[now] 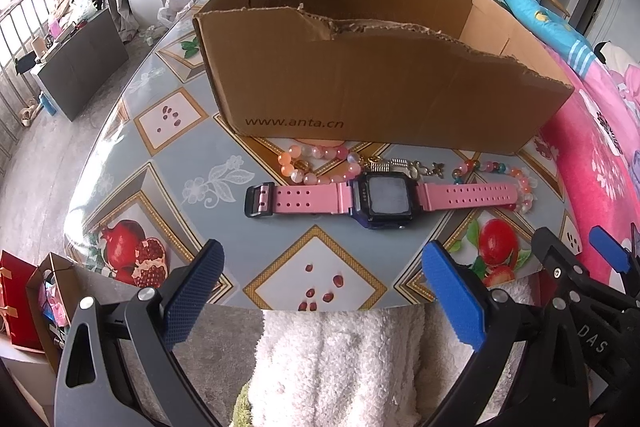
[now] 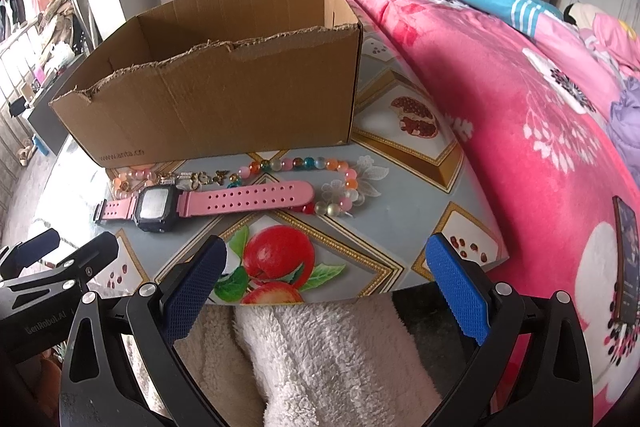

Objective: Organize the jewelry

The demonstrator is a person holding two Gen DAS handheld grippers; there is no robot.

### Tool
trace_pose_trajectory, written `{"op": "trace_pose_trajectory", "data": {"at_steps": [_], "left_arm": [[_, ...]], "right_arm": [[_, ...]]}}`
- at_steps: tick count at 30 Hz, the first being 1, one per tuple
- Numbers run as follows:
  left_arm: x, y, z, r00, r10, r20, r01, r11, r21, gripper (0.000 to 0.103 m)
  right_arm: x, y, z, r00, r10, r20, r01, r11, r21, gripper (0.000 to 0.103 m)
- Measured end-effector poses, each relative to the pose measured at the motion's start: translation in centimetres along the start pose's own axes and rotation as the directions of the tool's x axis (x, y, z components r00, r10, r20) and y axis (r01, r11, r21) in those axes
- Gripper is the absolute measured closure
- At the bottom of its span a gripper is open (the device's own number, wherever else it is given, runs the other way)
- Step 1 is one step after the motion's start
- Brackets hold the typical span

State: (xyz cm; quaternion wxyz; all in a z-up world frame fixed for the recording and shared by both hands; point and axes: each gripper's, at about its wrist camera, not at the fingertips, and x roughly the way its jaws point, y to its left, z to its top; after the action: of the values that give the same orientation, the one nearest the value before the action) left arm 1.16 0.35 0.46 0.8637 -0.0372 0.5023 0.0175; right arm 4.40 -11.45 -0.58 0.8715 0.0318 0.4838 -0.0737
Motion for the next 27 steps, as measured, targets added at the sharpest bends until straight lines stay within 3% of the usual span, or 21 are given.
{"op": "trace_pose_trajectory", "data": {"at_steps": [27], "left_arm": [[1.0,2.4,1.8,0.996,0.066,-0.061,-0.068,0.997,-0.033,0.006]], "right_arm": [[1.9,1.2,2.3,0.997,0.051,-0.054,-0.052,0.999,-0.018,0.007]]}}
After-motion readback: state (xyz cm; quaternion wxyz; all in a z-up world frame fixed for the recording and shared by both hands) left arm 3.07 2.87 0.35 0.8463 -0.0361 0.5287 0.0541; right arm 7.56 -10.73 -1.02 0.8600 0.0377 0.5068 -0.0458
